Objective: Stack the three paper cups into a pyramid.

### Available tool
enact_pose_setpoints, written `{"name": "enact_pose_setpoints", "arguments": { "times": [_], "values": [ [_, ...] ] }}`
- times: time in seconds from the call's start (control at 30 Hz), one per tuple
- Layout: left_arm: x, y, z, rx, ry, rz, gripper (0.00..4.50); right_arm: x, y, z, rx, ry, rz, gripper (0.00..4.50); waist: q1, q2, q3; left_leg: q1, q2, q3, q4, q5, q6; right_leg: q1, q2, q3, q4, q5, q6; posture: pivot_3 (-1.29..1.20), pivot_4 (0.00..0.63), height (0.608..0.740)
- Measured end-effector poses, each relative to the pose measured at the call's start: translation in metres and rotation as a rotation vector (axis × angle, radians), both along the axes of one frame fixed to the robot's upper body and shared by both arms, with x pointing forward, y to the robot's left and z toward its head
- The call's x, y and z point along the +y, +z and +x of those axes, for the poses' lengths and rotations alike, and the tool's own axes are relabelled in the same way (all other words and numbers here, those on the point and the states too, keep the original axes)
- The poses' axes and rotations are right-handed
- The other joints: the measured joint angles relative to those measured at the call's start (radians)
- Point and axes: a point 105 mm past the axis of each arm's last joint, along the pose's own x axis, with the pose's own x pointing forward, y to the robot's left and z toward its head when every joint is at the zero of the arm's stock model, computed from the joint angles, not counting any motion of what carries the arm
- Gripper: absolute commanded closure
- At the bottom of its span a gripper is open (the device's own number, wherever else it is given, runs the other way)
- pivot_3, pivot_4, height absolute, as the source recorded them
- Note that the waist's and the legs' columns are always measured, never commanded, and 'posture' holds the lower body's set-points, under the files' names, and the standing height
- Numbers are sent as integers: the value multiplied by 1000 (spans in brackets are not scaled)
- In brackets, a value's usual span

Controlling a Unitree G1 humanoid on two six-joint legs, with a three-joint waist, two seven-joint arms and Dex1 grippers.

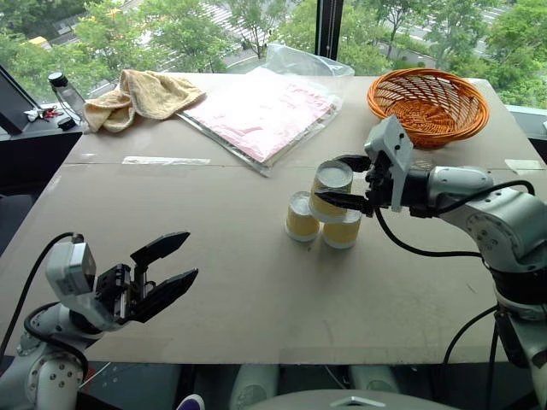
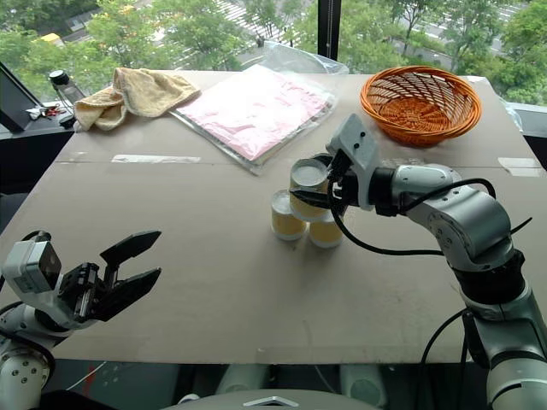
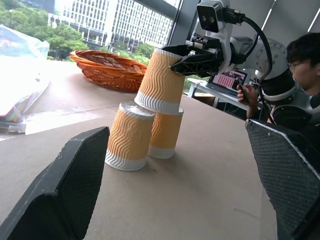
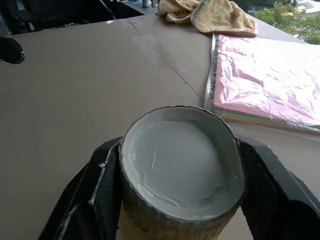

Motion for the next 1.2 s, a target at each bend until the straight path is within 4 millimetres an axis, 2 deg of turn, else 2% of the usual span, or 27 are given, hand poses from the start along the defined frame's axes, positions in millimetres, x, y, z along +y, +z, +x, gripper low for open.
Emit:
{"name": "enact_pose_setpoints", "arguments": {
  "times": [0.17, 0.33, 0.53, 0.73, 0.83, 0.97, 1.07, 1.2],
  "values": [
    [-1, 1, 1, -5, -3, -3, 0, -1, 1, -3, 12, 14, 32, 75, 0, 0, 0, 0, 0, 0, 0, 0, 0, 0, 0, 0, 0, 0, 0, 0, 150, 740],
    [-6, 5, 6, -28, -22, -9, 0, -9, 23, -12, -53, 16, 95, 75, 4, 0, 0, -1, 0, 0, 0, 0, 0, 0, 0, 0, 0, 0, 0, 0, 150, 740],
    [-16, 11, 15, -56, -61, -25, 0, -35, 34, -18, -115, -49, 102, 75, 13, 0, 1, -1, 0, 0, 0, 0, 0, 0, 0, 0, 0, 0, 0, 0, 150, 740],
    [-19, 14, 19, -61, -76, -35, 0, -68, 31, -30, -139, -112, 137, 75, 18, -1, 1, -1, 0, 0, 0, 0, 0, 0, 0, 0, -1, 0, 1, 0, 150, 740],
    [-20, 16, 21, -65, -86, -38, 0, -85, 22, -44, -109, -135, 177, 75, 21, -1, 1, -1, 0, 0, 0, 0, 0, 0, 0, 0, 0, 0, 0, 0, 150, 740],
    [-18, 11, 24, -40, -65, -27, 0, -113, -2, -58, -22, -217, 199, 75, 21, -2, 1, 0, 0, 1, 0, 0, 0, 1, 0, 0, -1, 0, 0, 0, 150, 740],
    [-16, 1, 29, 14, -21, 32, 0, -131, -18, -72, 7, -267, 178, 75, 18, -2, 1, 0, 0, 1, 0, 0, 0, 1, 0, 0, -1, 0, 1, 0, 150, 740],
    [-6, -26, 30, 136, 99, 161, 0, -167, -61, -98, 127, -361, 104, 75, 20, -2, 1, 0, 0, 2, 0, 0, 0, 1, 0, 1, -1, -1, 1, 0, 150, 740]
  ]
}}
